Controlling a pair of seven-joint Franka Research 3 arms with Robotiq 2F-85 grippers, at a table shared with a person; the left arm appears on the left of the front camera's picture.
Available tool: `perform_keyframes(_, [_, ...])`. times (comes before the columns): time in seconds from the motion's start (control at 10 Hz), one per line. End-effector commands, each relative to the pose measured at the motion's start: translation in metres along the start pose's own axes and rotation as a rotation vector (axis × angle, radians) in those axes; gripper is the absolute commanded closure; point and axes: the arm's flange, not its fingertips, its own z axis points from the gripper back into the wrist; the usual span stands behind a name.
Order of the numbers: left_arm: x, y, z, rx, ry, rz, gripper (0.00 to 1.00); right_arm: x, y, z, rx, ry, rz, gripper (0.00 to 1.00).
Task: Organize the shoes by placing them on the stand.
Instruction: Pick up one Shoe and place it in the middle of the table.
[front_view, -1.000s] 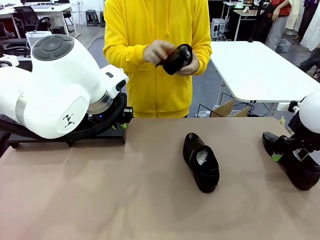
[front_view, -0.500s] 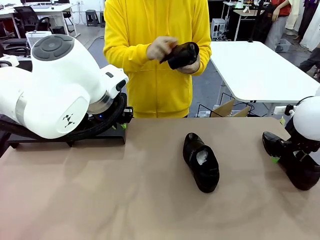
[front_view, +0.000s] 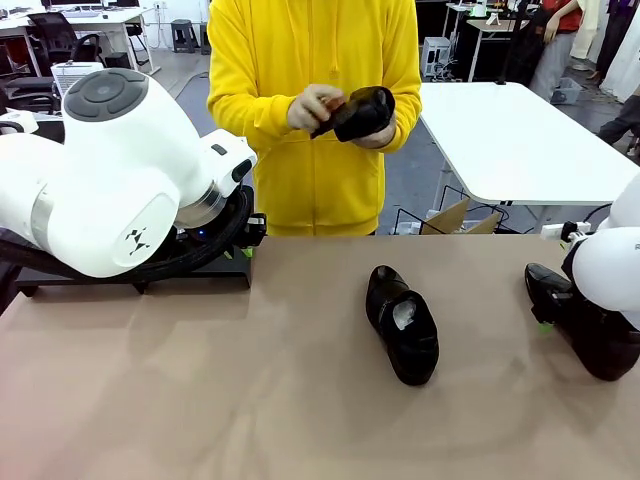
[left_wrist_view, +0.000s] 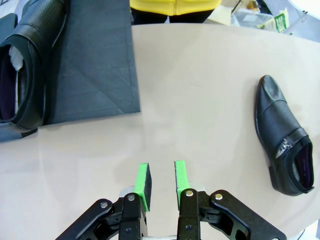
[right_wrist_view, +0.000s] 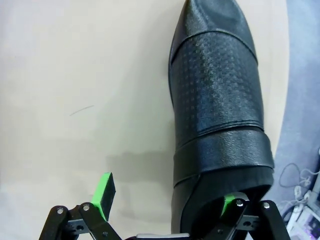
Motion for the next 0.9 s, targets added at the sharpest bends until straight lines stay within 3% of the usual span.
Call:
perform_keyframes(0.0, [0.001, -0.004, 0.000, 0.021, -0.014, 0.013, 0.70, 0.002, 0.003, -0.006, -0.012, 0.007, -0.006, 0.06])
perform_keyframes(0.4, [0.001, -0.004, 0.000, 0.021, -0.014, 0.013, 0.70, 0.000, -0.001, -0.001, -0.050, 0.003, -0.004, 0.86])
perform_keyframes(0.5, [0.001, -0.004, 0.000, 0.021, -0.014, 0.013, 0.70, 0.000, -0.003, 0.001, -0.051, 0.003, -0.008, 1.00])
perform_keyframes(0.8, [0.001, -0.004, 0.000, 0.021, -0.014, 0.013, 0.70, 0.000, -0.011, 0.004, -0.053, 0.001, -0.032, 1.00])
